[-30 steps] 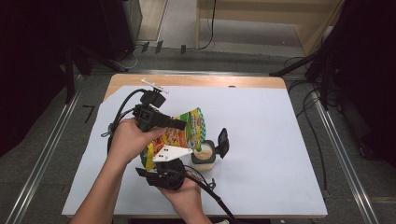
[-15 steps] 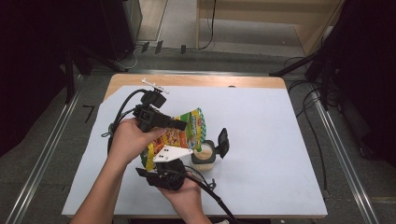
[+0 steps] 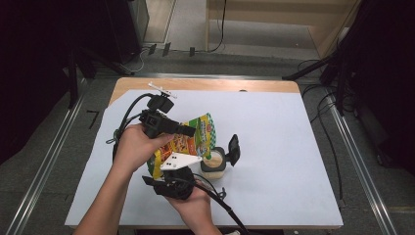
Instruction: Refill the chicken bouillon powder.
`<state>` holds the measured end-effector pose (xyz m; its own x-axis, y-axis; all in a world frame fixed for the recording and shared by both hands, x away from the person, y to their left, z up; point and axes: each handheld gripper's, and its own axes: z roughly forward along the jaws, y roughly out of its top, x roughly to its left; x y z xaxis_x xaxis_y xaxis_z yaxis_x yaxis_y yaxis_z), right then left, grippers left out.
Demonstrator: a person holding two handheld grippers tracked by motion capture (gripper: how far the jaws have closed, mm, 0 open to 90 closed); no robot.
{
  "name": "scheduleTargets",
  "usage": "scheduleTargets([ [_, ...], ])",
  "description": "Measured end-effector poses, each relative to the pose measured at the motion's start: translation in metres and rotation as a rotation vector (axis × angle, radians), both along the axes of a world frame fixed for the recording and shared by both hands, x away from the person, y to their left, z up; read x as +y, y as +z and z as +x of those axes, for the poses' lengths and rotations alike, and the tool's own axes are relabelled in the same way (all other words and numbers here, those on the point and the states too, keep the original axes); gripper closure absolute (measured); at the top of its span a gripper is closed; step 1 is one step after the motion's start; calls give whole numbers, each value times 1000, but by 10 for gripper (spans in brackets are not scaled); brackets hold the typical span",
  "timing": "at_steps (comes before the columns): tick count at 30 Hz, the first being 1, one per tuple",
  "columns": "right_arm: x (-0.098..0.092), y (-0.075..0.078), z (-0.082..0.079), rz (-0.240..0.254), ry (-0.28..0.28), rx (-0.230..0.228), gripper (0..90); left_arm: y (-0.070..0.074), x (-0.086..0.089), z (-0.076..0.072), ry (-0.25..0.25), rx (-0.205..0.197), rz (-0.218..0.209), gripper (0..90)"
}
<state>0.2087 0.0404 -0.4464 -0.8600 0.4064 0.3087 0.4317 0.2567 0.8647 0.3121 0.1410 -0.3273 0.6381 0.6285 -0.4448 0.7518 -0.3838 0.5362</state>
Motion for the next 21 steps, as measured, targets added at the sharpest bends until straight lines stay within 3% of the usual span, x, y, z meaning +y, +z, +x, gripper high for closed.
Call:
scheduleTargets([
  [21, 1, 0, 0, 3, 1, 0, 703, 0, 2, 1, 14, 23, -13, 816],
])
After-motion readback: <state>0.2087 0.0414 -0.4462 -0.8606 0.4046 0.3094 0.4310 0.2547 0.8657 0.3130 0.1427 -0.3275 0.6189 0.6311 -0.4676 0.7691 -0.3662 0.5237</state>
